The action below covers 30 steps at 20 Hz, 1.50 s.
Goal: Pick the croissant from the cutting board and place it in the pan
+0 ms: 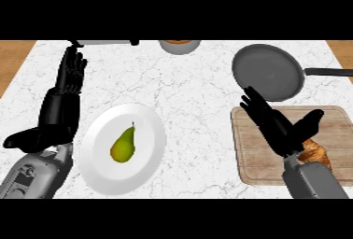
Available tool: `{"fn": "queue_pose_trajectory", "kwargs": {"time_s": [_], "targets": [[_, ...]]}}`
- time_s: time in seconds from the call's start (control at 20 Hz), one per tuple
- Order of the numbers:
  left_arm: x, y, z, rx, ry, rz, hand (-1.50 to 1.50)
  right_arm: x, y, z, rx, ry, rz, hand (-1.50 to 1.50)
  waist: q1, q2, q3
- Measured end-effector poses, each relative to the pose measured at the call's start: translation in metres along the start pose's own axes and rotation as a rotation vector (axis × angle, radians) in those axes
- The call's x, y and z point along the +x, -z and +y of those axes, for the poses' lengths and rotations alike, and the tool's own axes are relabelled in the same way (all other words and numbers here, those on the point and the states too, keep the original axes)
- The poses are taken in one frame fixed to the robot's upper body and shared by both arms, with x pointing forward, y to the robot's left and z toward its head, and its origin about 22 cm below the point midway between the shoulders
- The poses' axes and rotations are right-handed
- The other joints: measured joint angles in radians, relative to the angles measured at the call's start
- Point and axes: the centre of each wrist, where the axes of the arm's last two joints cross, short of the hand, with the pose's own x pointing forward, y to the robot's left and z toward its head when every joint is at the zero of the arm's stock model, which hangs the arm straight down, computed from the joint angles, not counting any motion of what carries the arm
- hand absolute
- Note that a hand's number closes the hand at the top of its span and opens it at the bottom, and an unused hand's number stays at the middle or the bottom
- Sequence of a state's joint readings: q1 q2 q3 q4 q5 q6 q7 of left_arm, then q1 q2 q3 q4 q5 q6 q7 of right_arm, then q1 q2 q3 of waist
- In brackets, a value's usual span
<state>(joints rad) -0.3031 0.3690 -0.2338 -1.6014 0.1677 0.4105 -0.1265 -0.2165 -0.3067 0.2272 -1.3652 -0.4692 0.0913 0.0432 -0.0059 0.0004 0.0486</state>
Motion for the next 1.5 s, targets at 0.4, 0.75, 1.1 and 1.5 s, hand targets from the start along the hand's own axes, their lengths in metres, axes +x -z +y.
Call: {"fn": "queue_pose_trajectory", "kwargs": {"time_s": [0.4,0.75,1.1,1.5], "targets": [[-0.027,-0.012,0.018,0.013,0.019,0.214,0.00,0.038,-0.011,-0.042,0.486,-0.192,-0.082,-1.50,0.021,0.010,-0.037],[-0.038,-0.020,0.034,0.031,0.001,0.328,0.00,0.116,-0.051,-0.135,0.363,-0.444,-0.378,-1.50,-0.008,0.008,-0.039],[-0.042,-0.018,0.039,0.013,-0.004,0.351,0.00,0.187,-0.090,-0.178,0.286,-0.800,-0.384,-1.50,0.010,0.011,-0.041],[-0.043,-0.013,0.032,-0.012,-0.013,0.352,0.00,0.232,-0.104,-0.185,0.319,-1.119,-0.332,-1.50,0.030,0.011,-0.045]]}}
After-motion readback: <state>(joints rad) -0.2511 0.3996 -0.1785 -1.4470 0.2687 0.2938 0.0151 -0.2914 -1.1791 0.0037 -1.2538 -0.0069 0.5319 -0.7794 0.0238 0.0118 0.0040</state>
